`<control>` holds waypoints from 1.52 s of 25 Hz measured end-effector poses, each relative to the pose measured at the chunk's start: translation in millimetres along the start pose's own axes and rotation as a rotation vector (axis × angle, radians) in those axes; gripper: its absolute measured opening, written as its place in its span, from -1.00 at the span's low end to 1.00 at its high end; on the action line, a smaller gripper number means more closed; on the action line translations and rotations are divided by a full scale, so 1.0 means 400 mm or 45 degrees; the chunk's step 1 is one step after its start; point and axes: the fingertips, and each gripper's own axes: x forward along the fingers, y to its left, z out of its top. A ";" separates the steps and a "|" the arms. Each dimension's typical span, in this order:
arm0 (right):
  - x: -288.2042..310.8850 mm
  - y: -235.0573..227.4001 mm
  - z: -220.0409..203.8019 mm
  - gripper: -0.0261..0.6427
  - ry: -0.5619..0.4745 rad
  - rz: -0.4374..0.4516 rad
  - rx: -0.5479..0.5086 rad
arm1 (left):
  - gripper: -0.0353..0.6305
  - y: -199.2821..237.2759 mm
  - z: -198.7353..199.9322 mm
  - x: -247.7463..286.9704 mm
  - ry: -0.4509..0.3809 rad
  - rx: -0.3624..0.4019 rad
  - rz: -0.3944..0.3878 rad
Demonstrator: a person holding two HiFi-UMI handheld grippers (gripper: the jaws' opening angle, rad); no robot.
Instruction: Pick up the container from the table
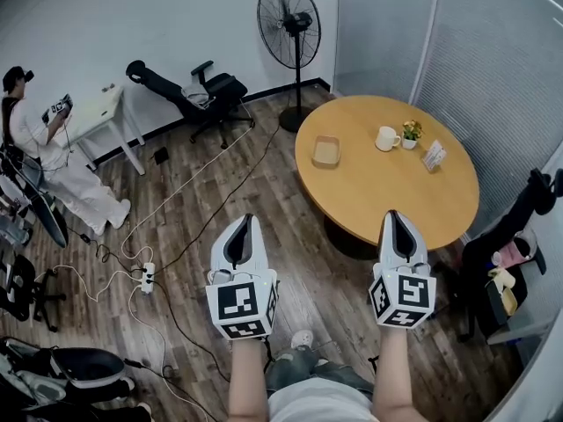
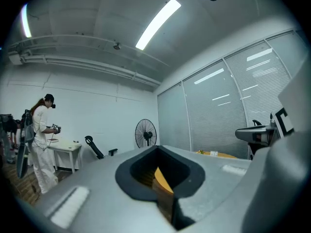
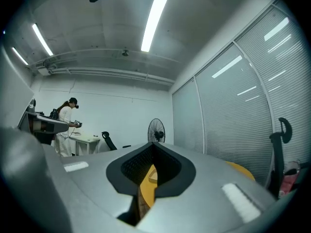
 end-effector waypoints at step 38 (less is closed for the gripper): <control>0.643 -0.004 -0.133 -0.09 0.114 0.091 0.028 | -0.89 0.162 -0.118 0.593 0.103 -0.045 0.028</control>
